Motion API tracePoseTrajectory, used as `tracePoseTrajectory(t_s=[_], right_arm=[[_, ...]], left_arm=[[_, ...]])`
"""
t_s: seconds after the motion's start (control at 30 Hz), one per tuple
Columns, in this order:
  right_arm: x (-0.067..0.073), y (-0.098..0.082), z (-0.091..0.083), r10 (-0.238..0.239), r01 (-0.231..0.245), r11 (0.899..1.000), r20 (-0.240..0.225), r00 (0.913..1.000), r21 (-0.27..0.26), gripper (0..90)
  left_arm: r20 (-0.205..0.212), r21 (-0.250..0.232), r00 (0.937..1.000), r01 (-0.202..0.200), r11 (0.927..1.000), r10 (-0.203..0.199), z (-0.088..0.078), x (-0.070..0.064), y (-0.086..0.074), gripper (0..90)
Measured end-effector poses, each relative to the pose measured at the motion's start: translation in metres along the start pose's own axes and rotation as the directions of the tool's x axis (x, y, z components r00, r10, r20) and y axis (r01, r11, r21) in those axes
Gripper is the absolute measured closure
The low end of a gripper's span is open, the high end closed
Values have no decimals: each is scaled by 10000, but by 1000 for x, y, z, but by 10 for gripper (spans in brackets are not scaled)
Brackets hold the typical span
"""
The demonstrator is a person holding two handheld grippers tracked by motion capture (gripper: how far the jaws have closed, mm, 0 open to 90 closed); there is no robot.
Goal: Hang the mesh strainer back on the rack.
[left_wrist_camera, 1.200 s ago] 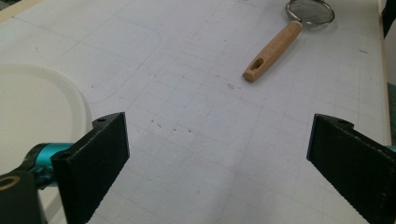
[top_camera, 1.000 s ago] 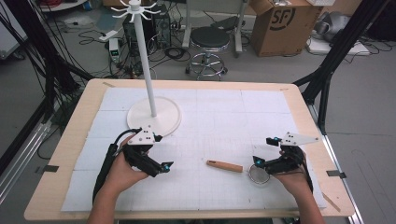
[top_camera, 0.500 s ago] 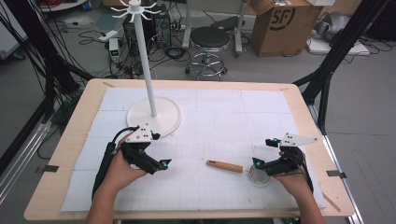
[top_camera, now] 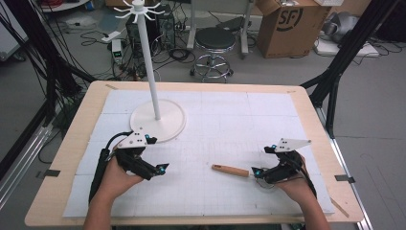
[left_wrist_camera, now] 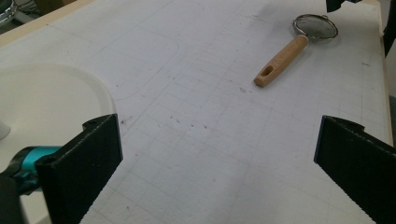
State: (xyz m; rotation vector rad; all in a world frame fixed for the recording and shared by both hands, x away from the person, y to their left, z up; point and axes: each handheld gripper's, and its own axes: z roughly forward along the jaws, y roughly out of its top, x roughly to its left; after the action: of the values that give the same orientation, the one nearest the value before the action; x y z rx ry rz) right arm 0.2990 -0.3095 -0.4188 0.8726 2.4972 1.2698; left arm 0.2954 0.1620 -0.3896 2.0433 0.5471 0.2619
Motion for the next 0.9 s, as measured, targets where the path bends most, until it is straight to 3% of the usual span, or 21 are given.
tracePoseTrajectory(t_s=[0.1,0.33,0.43,0.53,0.67,0.9], right_arm=[[4,7,9,-429,436,9966,-104,9990,698,38],[8,18,17,-775,796,9838,-191,9968,1604,56],[10,21,21,-855,908,9746,-348,9957,2048,150],[13,22,26,-1011,1152,9643,-707,9924,2386,188],[20,25,34,-1272,1534,9403,-1042,9864,3038,280],[26,25,41,-1450,1810,9248,-1298,9809,3346,377]], left_arm=[[-95,-6,9999,46,10000,-46,-2,0,-1,16],[-202,-122,9997,96,9999,-98,-6,3,-2,16],[-189,-199,9998,84,9998,-88,-8,3,-1,16],[-161,-181,9999,22,9998,-25,-8,2,-1,16],[-174,-162,9998,-4,9999,1,-8,1,0,16],[-205,-144,9998,47,9999,-50,-8,2,-1,16]])
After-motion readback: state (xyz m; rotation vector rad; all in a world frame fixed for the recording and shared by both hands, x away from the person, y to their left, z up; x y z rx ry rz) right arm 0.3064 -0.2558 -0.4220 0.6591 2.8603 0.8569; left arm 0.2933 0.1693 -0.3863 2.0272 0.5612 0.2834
